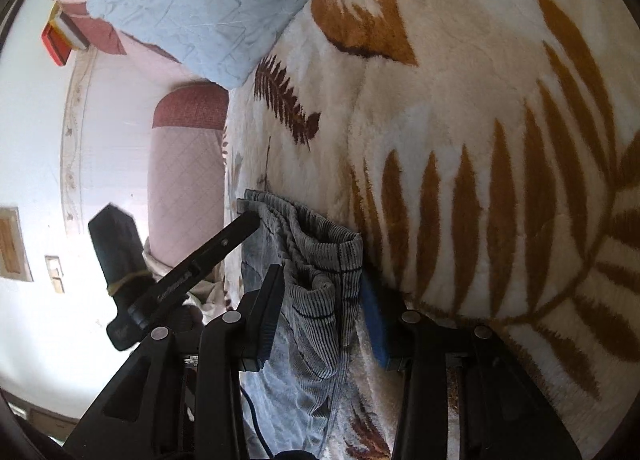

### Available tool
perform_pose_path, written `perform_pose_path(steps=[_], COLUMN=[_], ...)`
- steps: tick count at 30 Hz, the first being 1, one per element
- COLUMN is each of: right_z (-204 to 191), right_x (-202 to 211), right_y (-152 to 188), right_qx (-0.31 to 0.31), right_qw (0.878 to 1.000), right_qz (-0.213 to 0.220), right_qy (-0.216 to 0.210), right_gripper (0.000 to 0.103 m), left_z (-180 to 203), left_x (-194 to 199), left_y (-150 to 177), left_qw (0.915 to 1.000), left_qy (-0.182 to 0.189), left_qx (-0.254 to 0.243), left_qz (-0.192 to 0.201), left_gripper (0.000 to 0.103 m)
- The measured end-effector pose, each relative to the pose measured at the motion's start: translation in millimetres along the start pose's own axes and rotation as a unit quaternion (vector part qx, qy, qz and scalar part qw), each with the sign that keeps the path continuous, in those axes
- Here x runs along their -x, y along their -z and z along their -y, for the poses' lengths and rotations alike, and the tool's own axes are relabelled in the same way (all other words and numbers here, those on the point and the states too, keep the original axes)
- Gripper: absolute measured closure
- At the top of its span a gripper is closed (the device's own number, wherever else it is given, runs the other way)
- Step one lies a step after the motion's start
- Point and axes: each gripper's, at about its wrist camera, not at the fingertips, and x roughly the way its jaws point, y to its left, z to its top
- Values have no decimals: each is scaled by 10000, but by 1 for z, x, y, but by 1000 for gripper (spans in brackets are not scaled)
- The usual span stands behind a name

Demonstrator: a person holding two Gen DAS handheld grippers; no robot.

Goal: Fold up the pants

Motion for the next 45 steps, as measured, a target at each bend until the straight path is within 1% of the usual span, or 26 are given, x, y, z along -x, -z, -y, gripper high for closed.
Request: perform_pose_path(steps=[2,4,5,6,7,9,10,11,12,16,20,23,25,26,29,31,35,36,37,38,39,42,45], right_z=[-1,-3,-4,-6,-7,-10,-10,-9,-8,-15,-28,-39,-49,-52,-70,-87,-114,-117,-123,-125,-128,-128,-127], right_x=[0,-1,-2,-2,-3,-3,-4,-5,-6,-6,-2,1,0,0,0,0,1,0,-3,-6,-12,-28,-49], right_y=[2,4,5,6,7,8,9,8,7,8,12,17,24,27,42,56,87,93,104,109,119,137,159], right_qx=[34,54,90,138,184,240,253,245,214,391,697,963,1194,1269,1660,2068,2771,2882,3077,3146,3231,3341,3449], right_qw=[10000,10000,9999,9999,9998,9996,9995,9996,9998,9992,9973,9948,9914,9902,9818,9707,9464,9422,9342,9309,9256,9183,9081], right_qz=[17,40,56,75,86,127,131,97,37,-19,3,24,-89,-129,-289,-427,-709,-763,-909,-997,-1191,-1513,-1933], right_qy=[13,36,43,64,83,103,101,79,47,-87,-245,-342,-521,-569,-871,-1144,-1497,-1527,-1559,-1567,-1574,-1493,-1378], right_gripper=[66,65,64,63,63,64,66,74,79,82,83,83,83,84,84,84,84,84,84,84,84,84,84], left_z=[-3,-5,-5,-5,-6,-1,0,0,-2,-9,-18,-20,-23,-20,-23,-26,-32,-35,-37,-39,-41,-53,-71], left_x=[-1,0,1,3,4,7,8,11,13,30,62,90,110,111,140,154,177,182,184,186,187,186,176], left_y=[0,1,2,4,5,9,10,12,13,20,30,41,51,50,70,85,118,128,137,148,158,187,221], left_qw=[9999,9998,9997,9993,9989,9990,9989,9987,9986,9969,9927,9891,9866,9856,9826,9800,9751,9739,9732,9726,9720,9705,9671], left_qy=[124,198,244,352,445,370,356,354,360,425,480,448,384,347,204,141,38,18,-3,-41,-96,-210,-311], left_qx=[25,11,-4,-4,0,-116,-154,-155,-121,34,226,362,425,456,580,658,857,924,985,1053,1108,1369,1739], left_qz=[29,68,91,126,136,235,275,332,380,656,1082,1357,1527,1588,1755,1873,2046,2072,2078,2074,2068,1975,1833], left_gripper=[39,43,50,62,64,70,75,80,82,85,85,85,85,85,85,85,85,85,85,85,85,85,85])
